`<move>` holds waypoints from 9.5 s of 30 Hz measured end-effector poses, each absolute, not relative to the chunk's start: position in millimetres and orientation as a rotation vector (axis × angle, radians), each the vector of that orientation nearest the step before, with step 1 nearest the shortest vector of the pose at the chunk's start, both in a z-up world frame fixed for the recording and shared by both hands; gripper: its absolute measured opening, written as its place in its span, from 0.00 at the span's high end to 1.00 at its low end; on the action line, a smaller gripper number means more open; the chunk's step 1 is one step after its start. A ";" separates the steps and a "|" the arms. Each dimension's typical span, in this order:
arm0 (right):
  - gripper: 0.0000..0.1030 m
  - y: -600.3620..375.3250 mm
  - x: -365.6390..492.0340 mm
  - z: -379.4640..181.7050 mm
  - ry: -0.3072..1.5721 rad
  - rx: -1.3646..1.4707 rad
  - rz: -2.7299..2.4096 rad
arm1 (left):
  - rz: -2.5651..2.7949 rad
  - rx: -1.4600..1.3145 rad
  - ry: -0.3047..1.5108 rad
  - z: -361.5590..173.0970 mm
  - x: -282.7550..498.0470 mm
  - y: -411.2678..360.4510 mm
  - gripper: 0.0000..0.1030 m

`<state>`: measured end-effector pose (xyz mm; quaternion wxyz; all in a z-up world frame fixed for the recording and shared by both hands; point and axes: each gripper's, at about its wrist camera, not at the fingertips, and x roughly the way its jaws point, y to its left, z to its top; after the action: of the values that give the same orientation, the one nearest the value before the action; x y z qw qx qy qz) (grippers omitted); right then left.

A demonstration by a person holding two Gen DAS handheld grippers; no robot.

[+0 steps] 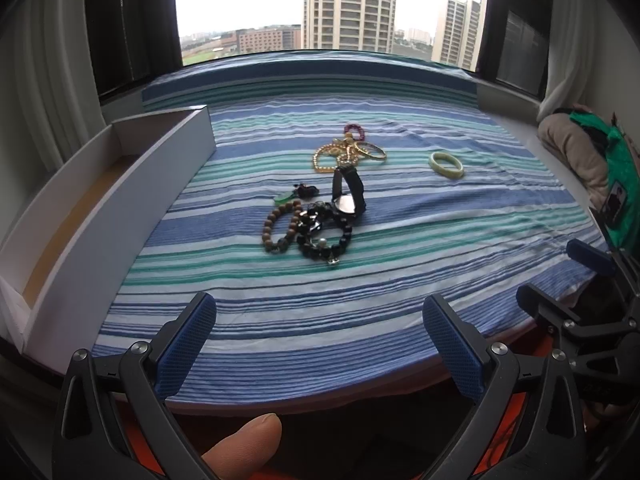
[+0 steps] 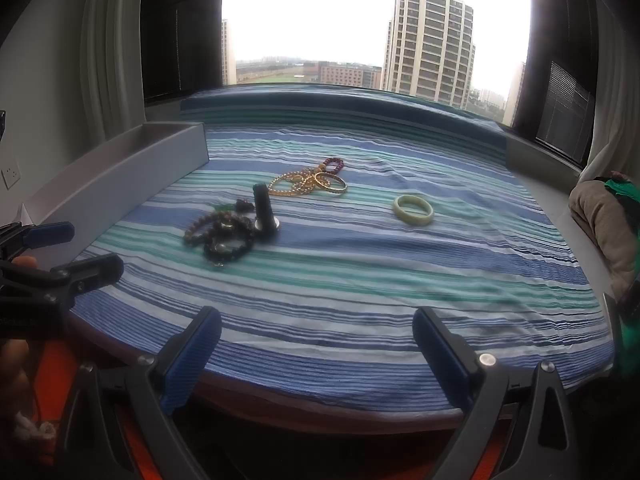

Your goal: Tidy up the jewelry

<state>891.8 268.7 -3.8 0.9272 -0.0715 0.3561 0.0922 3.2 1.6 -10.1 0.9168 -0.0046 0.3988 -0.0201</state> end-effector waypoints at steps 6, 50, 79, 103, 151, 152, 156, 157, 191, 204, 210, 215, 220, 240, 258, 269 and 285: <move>0.05 268.6 892.5 -3.4 0.730 -0.149 0.189 | -0.037 -0.020 0.823 -11.0 4.5 5.4 0.00; 0.83 271.1 1056.6 -58.6 0.859 0.039 0.426 | -0.030 -0.143 0.944 -41.4 82.6 39.0 0.01; 0.83 156.2 957.7 -59.6 0.817 0.224 0.310 | -0.154 0.080 1.193 -112.7 218.2 2.3 0.63; 0.83 199.6 950.0 -39.4 0.807 0.141 0.359 | -0.218 -0.300 0.881 42.8 140.4 79.4 0.91; 0.50 698.7 1098.5 -10.9 0.921 -0.177 0.918 | 0.500 -0.250 0.875 -25.7 51.6 356.5 0.19; 0.50 690.2 1096.0 -6.0 0.901 -0.177 0.910 | 0.503 -0.231 0.857 -21.4 50.4 351.8 0.19; 0.48 644.5 1082.8 7.5 0.850 -0.146 0.900 | 0.515 -0.200 0.773 -5.7 50.4 337.9 0.17; 0.48 631.6 1078.4 9.4 0.844 -0.141 0.900 | 0.517 -0.194 0.756 -3.5 52.1 334.6 0.16; 0.42 284.4 954.9 -40.2 0.749 -0.099 0.394 | 0.501 -0.129 0.863 -33.9 71.3 235.0 0.18; 0.20 263.1 952.0 -39.2 0.735 -0.102 0.267 | 0.487 -0.078 0.463 50.3 21.0 162.5 0.01; 0.20 264.8 950.1 -40.5 0.736 -0.120 0.247 | 0.335 -0.091 0.486 43.6 22.0 127.0 0.01; 0.20 263.7 948.7 -39.8 0.731 -0.129 0.231 | 0.218 -0.102 0.562 22.9 26.5 98.4 0.01; 0.20 262.2 946.6 -39.5 0.731 -0.134 0.219 | 0.137 -0.056 0.630 4.0 34.5 70.0 0.01; 0.20 250.4 943.9 -37.1 0.727 -0.130 0.185 | -0.065 -0.011 0.846 -39.4 34.8 15.2 0.01; 0.20 247.9 941.8 -43.0 0.751 -0.122 0.186 | -0.091 -0.003 0.870 -47.2 33.5 11.9 0.01; 0.20 250.0 939.1 -33.3 0.752 -0.119 0.196 | -0.073 -0.019 0.892 -52.0 36.5 17.5 0.01; 0.20 251.7 940.8 -39.8 0.775 -0.108 0.208 | -0.056 -0.041 0.930 -59.7 37.9 22.1 0.01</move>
<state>940.8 251.7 -39.8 0.9191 -0.0526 0.3772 0.1011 37.9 22.1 -59.7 0.8933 -0.0199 0.4481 -0.0269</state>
